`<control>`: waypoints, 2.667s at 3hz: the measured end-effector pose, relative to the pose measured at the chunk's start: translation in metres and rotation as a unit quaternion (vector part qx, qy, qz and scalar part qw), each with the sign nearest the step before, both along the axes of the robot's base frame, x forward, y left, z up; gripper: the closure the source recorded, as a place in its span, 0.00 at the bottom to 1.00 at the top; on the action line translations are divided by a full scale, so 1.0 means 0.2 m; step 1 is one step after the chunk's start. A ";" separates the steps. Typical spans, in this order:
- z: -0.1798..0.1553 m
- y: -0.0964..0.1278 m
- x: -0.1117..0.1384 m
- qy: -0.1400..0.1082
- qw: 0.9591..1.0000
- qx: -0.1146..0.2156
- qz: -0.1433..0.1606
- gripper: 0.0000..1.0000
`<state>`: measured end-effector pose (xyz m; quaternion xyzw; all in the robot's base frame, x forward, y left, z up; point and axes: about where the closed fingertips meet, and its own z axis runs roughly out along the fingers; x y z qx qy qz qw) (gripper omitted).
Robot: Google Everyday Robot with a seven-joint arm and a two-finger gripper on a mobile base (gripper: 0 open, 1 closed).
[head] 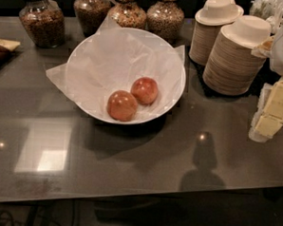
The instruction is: Pick apple from white bowl
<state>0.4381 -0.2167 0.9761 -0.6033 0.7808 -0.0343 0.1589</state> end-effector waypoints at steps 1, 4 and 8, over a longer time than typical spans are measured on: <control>0.00 0.00 0.00 0.000 1.000 0.000 0.000 0.00; 0.02 0.15 0.17 -0.032 0.999 0.031 0.031 0.00; 0.03 0.52 0.38 -0.078 0.976 0.147 0.139 0.00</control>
Offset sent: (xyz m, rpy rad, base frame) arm 0.0654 0.0598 0.0073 0.0971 -0.0852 0.1313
